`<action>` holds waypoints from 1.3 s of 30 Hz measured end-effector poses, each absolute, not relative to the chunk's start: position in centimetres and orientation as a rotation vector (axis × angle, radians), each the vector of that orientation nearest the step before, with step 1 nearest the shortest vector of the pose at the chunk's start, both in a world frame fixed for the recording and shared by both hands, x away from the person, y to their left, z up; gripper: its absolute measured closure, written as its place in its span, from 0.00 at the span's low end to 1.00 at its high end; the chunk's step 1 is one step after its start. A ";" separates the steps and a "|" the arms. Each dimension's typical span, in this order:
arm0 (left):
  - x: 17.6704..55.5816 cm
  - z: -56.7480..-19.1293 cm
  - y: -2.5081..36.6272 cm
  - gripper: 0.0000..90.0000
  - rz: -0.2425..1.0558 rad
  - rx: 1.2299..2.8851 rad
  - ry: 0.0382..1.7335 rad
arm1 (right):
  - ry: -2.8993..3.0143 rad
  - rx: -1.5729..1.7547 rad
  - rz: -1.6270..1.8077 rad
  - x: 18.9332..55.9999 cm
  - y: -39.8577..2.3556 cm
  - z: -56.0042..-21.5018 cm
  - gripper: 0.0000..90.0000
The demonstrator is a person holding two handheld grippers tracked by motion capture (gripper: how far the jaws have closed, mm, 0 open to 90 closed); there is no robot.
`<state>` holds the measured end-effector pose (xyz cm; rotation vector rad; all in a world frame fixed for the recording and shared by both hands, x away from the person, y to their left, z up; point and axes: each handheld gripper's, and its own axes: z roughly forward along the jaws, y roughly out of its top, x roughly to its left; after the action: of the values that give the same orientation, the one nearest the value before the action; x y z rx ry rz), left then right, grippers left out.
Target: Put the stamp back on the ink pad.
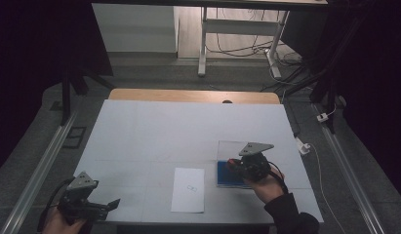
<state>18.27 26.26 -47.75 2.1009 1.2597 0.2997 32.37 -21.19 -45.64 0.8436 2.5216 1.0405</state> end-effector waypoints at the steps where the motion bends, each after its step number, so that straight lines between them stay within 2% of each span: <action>1: 18.3 -47.8 26.3 0.01 0.300 2.101 1.259 | 2.517 0.854 1.032 32.4 -21.4 -45.7 0.88; 17: 18.3 -47.8 26.3 0.01 0.300 2.101 1.262 | 2.487 0.928 0.979 32.7 -23.7 -46.3 0.88; 39: 18.3 -47.8 26.2 0.01 0.300 2.104 1.261 | 2.571 0.883 0.900 32.9 -22.8 -48.3 0.87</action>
<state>18.30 26.24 -47.76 2.1043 1.2608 0.2998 32.95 -22.77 -48.33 0.8825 2.5710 0.9003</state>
